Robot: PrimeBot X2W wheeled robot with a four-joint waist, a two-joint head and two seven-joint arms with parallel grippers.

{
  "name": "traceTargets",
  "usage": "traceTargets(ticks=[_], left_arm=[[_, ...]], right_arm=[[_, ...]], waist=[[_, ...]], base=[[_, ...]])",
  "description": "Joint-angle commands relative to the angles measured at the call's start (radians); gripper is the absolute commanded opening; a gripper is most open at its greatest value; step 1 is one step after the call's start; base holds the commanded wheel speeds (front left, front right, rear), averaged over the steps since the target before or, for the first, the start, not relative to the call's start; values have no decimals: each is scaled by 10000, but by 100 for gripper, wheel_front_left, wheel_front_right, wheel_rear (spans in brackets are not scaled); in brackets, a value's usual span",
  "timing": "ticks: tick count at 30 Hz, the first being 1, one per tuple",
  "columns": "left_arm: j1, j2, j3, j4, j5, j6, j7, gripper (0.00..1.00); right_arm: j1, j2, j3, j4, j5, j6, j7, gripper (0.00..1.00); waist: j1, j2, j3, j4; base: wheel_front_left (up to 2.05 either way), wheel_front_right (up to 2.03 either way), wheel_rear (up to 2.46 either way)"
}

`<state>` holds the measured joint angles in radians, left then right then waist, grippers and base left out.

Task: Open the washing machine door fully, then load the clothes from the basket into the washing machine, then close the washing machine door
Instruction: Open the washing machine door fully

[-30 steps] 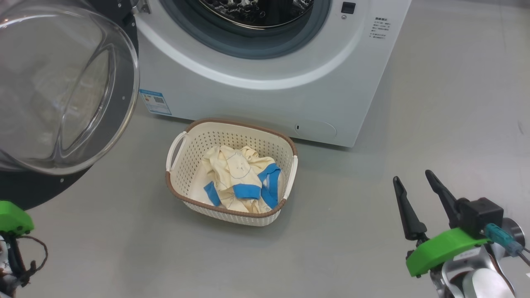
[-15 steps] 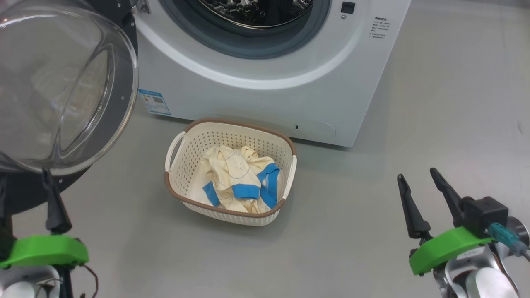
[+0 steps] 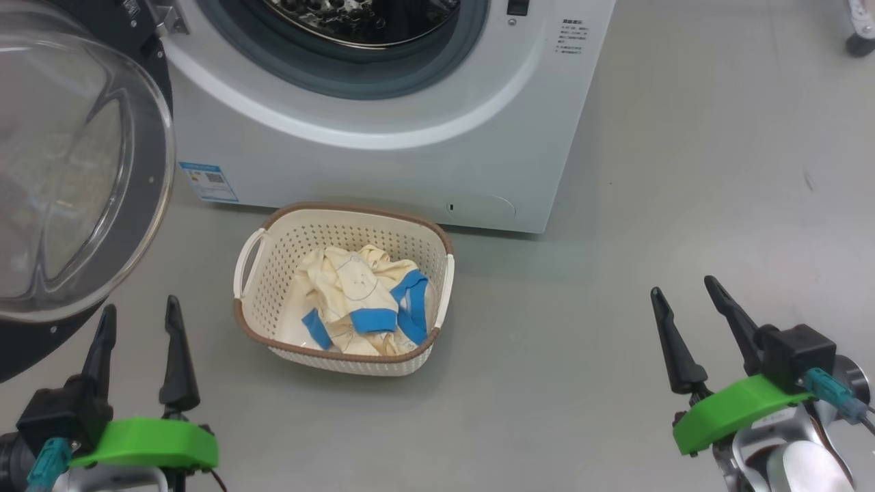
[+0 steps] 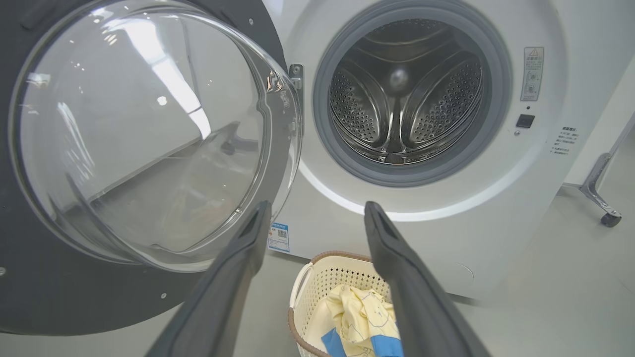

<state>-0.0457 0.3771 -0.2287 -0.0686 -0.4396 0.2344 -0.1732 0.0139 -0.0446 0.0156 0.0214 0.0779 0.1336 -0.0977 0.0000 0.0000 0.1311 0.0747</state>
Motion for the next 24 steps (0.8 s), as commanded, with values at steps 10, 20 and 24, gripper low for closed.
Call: traceTargets(ticks=[10,20,24], left_arm=[[-499,-102,173,156,-78,-153,-130,100],[-422,-156,119,553,-166,-179,-267,100],[-363,-159,102,659,-147,-100,-263,100]], right_arm=[[-479,-56,376,-359,-86,-29,-213,100],[-322,-56,415,-547,-14,-29,-250,100],[-259,-56,435,-515,36,-29,-217,100]], waist=[[0,0,-43,-1098],[0,0,-301,-1885],[0,0,-417,-2054]], base=[[0,0,0],[0,0,0],[0,0,0]])
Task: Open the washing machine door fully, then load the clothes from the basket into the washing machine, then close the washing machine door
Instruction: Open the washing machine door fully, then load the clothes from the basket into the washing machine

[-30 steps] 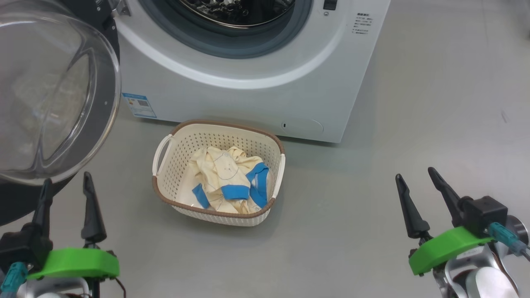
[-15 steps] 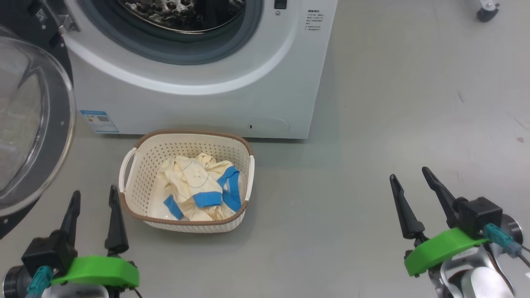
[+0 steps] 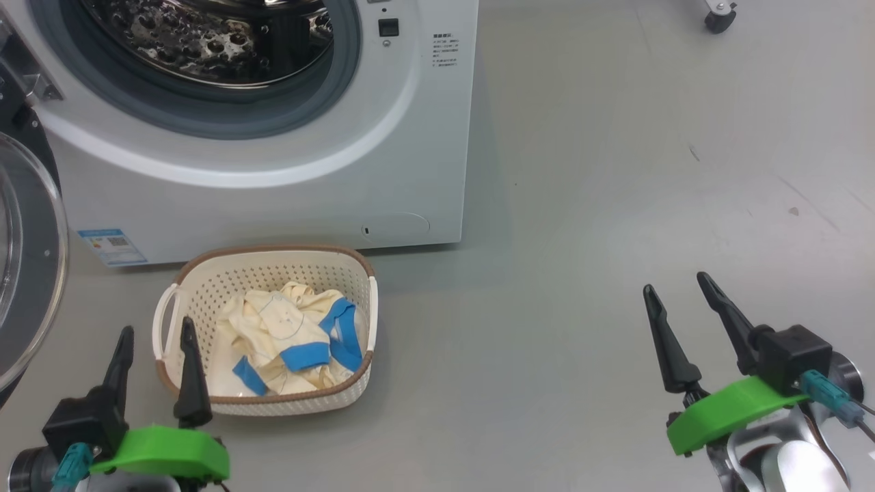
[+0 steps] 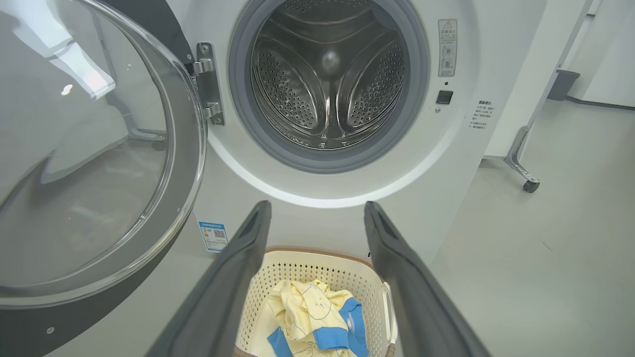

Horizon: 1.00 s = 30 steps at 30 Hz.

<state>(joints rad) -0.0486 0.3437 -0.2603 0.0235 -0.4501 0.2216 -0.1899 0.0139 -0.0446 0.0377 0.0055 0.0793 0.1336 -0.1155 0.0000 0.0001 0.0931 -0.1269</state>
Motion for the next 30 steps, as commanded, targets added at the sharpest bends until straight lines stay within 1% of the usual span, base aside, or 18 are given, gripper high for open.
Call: traceTargets(ticks=[1,8,22,30], left_arm=[[-334,166,403,-248,-29,54,-91,100],[-339,170,242,-152,108,135,-78,100],[-436,240,131,-122,113,149,-34,100],[-448,323,65,-135,36,7,-59,100]], right_arm=[[-247,-56,222,-347,27,-29,-31,100],[-156,-56,256,-332,55,-29,-2,100],[-106,-56,263,-378,100,-29,-29,100],[-128,-56,283,-363,107,-29,-131,100]], waist=[[0,-1,-55,-67],[0,-1,-179,-183],[0,-1,-100,-144],[0,-1,-68,-142]], base=[[0,0,0],[0,0,0],[1,-1,0],[74,-74,0]])
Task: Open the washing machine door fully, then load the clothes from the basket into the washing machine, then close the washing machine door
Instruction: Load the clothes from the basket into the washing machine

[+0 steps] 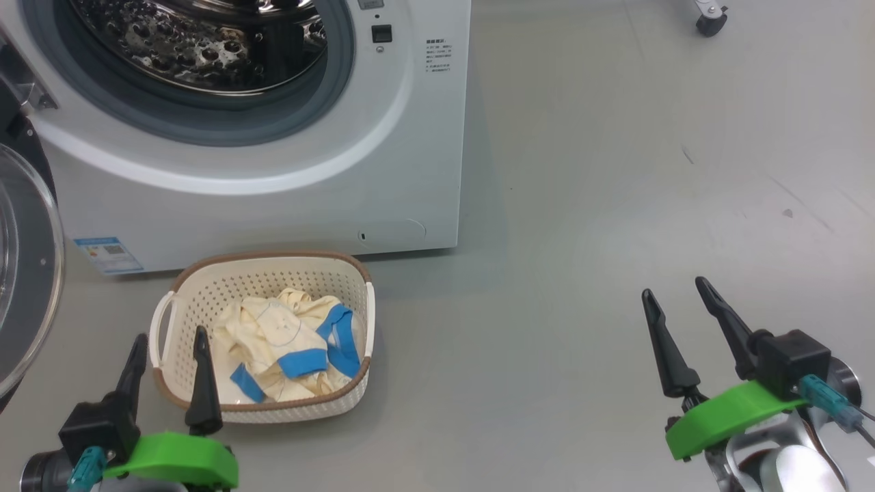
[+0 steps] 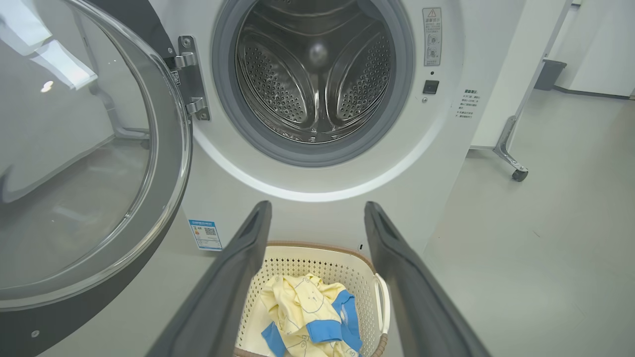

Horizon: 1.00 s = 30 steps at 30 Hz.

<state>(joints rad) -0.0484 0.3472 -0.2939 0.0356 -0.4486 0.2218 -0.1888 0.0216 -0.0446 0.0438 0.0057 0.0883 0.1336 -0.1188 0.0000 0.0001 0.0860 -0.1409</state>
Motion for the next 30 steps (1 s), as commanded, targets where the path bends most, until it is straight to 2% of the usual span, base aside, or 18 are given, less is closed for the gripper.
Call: traceTargets(ticks=[1,14,30], left_arm=[[-450,297,402,-259,13,3,-76,100],[-549,308,386,-335,143,370,13,100],[-589,368,349,-295,114,473,38,100]], right_arm=[[-206,-56,212,-361,15,-29,-101,100],[-303,-56,196,-256,67,-29,-161,100],[-409,-56,211,-124,80,-29,-226,100]], waist=[[0,-1,6,-6],[0,-1,137,8],[0,-1,258,60]], base=[[136,-136,0],[150,-148,-1],[11,-11,0]])
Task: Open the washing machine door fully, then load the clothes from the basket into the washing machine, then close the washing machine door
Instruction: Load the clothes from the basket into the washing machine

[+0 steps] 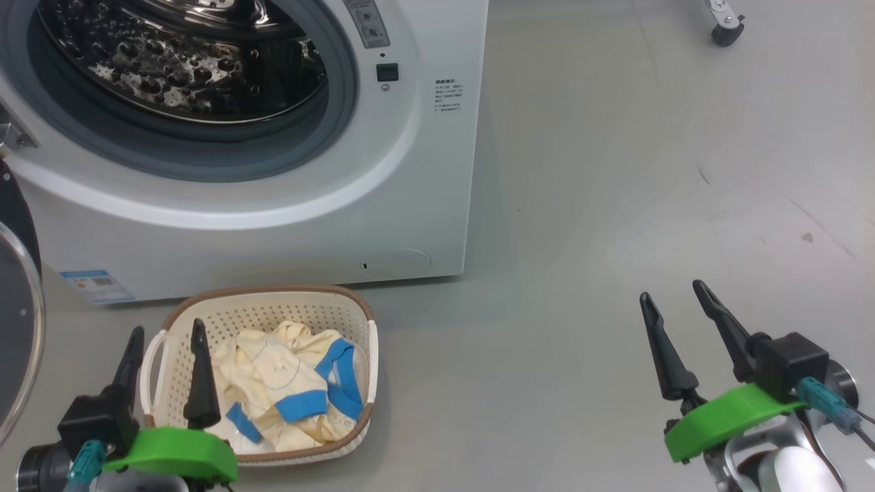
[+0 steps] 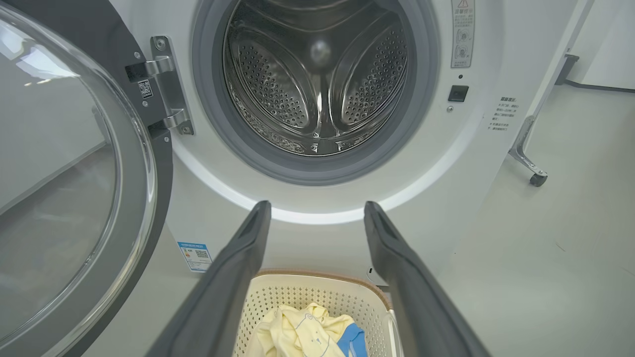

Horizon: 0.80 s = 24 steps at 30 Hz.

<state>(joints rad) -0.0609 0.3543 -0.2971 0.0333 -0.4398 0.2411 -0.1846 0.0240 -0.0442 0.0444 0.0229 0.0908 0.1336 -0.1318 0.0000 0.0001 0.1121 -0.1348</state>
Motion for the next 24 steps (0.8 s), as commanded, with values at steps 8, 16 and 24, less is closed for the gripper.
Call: traceTargets(ticks=[8,16,24], left_arm=[[-523,316,340,-182,8,322,30,100],[-949,246,73,370,-43,85,182,100],[-1938,130,-292,2268,-331,-759,371,100]], right_arm=[[-494,-60,227,-280,69,-29,-137,100],[-678,-60,284,-337,126,-29,-192,100],[-1034,-60,487,-341,118,-29,-251,100]], waist=[[0,-1,116,75],[0,-1,598,129],[0,-1,1434,5]], base=[[0,0,0],[0,0,0],[0,0,0]])
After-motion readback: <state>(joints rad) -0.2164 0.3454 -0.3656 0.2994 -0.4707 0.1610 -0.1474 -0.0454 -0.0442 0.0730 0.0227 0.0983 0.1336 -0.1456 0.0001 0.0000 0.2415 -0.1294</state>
